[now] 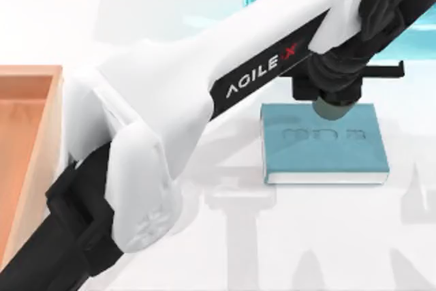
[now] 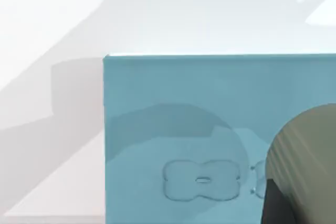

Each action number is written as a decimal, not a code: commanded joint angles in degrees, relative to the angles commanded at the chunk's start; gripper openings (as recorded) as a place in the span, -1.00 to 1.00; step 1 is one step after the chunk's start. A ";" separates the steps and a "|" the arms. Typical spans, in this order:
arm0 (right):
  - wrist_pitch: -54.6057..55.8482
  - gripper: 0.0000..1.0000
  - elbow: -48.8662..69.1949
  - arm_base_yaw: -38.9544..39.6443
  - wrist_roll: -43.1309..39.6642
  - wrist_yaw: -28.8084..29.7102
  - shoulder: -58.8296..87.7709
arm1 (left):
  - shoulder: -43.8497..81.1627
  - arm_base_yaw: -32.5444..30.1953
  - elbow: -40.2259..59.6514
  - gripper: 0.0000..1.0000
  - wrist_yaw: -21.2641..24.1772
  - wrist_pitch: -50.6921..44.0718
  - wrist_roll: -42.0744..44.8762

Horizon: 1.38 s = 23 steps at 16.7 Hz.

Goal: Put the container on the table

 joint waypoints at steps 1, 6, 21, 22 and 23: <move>0.00 1.00 0.00 0.00 0.00 0.00 0.00 | 0.20 0.07 1.36 -1.00 0.03 -1.07 -0.02; 0.00 1.00 0.00 0.00 0.00 0.00 0.00 | 0.27 -0.01 2.12 -1.00 0.04 -1.74 0.02; 0.00 1.00 0.00 0.00 0.00 0.00 0.00 | -31.08 14.11 -45.24 -1.00 11.10 3.13 11.51; 0.00 1.00 0.00 0.00 0.00 0.00 0.00 | -32.99 15.00 -47.83 -1.00 11.88 3.33 12.23; 0.00 1.00 0.00 0.00 0.00 0.00 0.00 | -34.48 15.70 -49.77 -1.00 12.51 3.47 12.81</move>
